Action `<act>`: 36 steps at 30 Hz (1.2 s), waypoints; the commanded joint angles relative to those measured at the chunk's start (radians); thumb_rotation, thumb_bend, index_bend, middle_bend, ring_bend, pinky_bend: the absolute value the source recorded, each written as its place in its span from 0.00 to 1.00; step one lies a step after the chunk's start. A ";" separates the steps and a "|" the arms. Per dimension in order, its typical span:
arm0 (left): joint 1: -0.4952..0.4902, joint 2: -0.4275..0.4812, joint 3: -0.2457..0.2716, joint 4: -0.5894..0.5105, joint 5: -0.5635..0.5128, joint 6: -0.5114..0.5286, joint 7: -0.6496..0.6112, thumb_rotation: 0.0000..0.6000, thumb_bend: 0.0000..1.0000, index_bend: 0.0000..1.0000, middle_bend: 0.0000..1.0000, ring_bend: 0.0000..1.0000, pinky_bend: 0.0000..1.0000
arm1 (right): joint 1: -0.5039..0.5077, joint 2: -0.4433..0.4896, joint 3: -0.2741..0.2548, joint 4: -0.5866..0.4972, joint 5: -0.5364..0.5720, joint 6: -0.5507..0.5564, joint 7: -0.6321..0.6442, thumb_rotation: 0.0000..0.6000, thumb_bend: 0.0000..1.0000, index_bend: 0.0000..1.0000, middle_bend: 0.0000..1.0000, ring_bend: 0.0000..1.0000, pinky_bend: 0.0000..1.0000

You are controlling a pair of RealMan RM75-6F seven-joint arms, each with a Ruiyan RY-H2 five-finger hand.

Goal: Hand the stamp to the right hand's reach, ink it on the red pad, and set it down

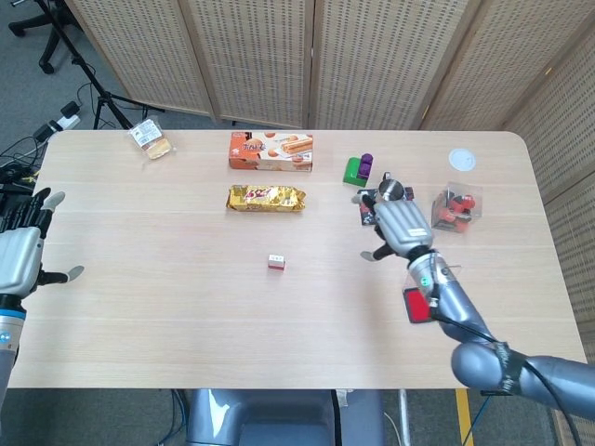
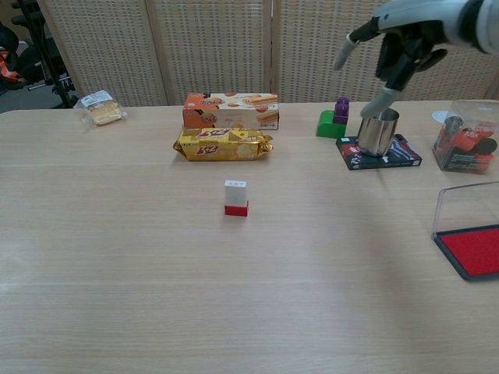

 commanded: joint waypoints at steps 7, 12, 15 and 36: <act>0.002 0.021 -0.024 0.012 -0.033 -0.035 -0.034 1.00 0.07 0.00 0.00 0.00 0.00 | 0.244 -0.345 -0.003 0.114 0.299 0.283 -0.223 1.00 0.14 0.35 1.00 1.00 1.00; 0.000 0.029 -0.029 0.015 -0.041 -0.060 -0.046 1.00 0.07 0.00 0.00 0.00 0.00 | 0.278 -0.468 0.013 0.201 0.322 0.356 -0.254 1.00 0.22 0.36 1.00 1.00 1.00; 0.001 0.033 -0.032 0.016 -0.043 -0.065 -0.053 1.00 0.07 0.00 0.00 0.00 0.00 | 0.290 -0.509 0.018 0.237 0.336 0.375 -0.277 1.00 0.26 0.36 1.00 1.00 1.00; 0.001 0.051 -0.045 0.019 -0.065 -0.101 -0.076 1.00 0.08 0.00 0.00 0.00 0.00 | 0.324 -0.755 0.041 0.492 0.295 0.353 -0.363 1.00 0.26 0.36 1.00 1.00 1.00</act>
